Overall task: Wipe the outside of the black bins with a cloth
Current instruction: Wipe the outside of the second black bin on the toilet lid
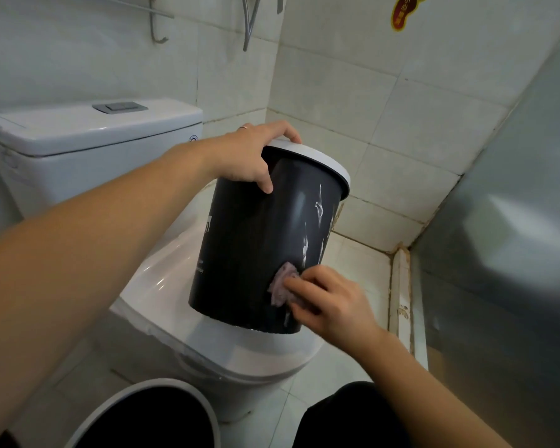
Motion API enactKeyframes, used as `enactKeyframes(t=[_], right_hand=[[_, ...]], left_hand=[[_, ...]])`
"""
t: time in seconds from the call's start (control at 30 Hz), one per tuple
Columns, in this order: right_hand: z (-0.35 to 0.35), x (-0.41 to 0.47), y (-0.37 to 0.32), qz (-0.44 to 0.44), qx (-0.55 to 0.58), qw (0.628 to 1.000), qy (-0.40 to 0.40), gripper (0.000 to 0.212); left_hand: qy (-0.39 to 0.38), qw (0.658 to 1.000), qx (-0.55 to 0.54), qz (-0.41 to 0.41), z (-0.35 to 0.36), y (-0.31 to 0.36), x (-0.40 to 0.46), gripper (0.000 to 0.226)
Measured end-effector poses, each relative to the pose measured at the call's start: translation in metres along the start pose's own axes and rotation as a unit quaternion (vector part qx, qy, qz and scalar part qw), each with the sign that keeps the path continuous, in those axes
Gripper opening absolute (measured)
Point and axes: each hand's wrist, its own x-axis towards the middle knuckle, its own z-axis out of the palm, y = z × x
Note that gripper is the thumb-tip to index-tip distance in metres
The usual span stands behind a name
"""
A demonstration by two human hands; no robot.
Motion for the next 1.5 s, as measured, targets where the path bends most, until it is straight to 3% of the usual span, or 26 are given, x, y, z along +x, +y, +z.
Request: enactKeyframes(t=[0.23,0.57,0.73,1.0,1.1,1.2,1.27,1.33,1.5], right_hand=[[-0.014,0.056,0.024,0.151,-0.019,0.985,0.078,0.031],[-0.005,0.028,0.013,0.065,-0.011,0.996,0.058,0.028],[-0.009,0.053,0.016,0.204,0.010,0.973,0.104,0.031],[-0.003,0.024,0.004,0.072,0.008,0.995,0.062,0.027],[-0.009,0.035,0.011,0.155,0.035,0.982,0.107,0.024],[-0.019,0.054,0.024,0.322,0.044,0.925,0.198,0.018],[-0.024,0.063,0.033,0.408,0.038,0.886,0.216,0.018],[-0.022,0.068,0.033,0.434,0.029,0.880,0.191,0.021],[-0.009,0.070,0.009,0.398,0.086,0.905,0.120,0.038]], left_hand=[[0.003,1.000,0.014,0.001,0.000,0.003,-0.004,0.078],[0.028,0.999,0.019,0.014,0.005,0.003,-0.004,0.074],[0.037,0.999,0.029,0.017,0.008,0.004,-0.002,0.074],[0.069,0.996,0.030,0.047,0.015,0.007,0.001,0.069],[0.075,0.996,0.031,0.046,0.016,0.008,0.002,0.070],[0.062,0.997,0.035,0.041,0.017,0.011,0.002,0.069],[0.056,0.997,0.033,0.034,0.016,0.011,0.001,0.069],[0.063,0.997,0.030,0.034,0.016,0.011,0.001,0.069],[0.073,0.995,0.040,0.062,0.017,0.012,-0.001,0.070]])
